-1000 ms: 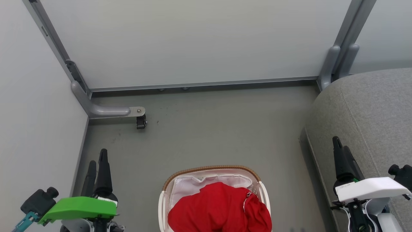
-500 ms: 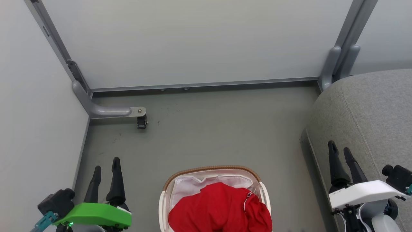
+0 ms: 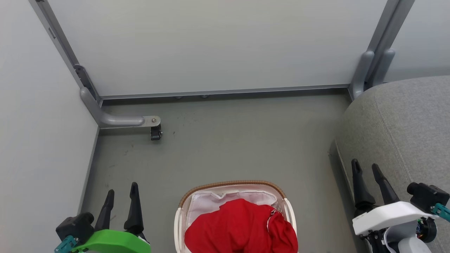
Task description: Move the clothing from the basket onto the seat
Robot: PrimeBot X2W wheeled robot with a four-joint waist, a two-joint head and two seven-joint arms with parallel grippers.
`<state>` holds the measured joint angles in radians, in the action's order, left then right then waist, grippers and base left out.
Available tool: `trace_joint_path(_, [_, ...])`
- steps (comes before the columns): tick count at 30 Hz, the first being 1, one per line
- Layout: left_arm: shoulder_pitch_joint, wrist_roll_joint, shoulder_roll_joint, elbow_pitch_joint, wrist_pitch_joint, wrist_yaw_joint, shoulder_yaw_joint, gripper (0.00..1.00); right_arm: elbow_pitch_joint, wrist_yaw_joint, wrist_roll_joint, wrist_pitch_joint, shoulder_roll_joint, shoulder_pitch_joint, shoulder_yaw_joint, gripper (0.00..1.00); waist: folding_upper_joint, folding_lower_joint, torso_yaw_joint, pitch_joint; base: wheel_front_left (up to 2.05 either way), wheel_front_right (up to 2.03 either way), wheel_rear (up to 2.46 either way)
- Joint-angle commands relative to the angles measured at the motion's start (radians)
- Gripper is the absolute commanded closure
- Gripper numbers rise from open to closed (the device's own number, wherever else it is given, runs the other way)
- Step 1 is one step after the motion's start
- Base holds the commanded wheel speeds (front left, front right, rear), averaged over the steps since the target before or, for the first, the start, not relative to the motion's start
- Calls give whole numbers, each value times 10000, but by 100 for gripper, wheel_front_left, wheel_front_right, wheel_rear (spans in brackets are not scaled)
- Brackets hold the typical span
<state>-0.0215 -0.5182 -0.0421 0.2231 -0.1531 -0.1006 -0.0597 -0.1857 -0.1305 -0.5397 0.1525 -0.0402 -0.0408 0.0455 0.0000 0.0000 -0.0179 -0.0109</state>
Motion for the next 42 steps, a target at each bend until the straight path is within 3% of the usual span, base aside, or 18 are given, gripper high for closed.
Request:
trace_joint_path(1, [-73,320,-74,13,-119,35,-26,0,37,-5,319,120,-72,15,-36,0,0,0,-2,-4,0,0,0])
trace_joint_path(42, [-348,3400,-109,381,-990,183,-382,0,41,-3,3687,997,-120,163,-392,0,0,0,-116,-127,0,0,0])
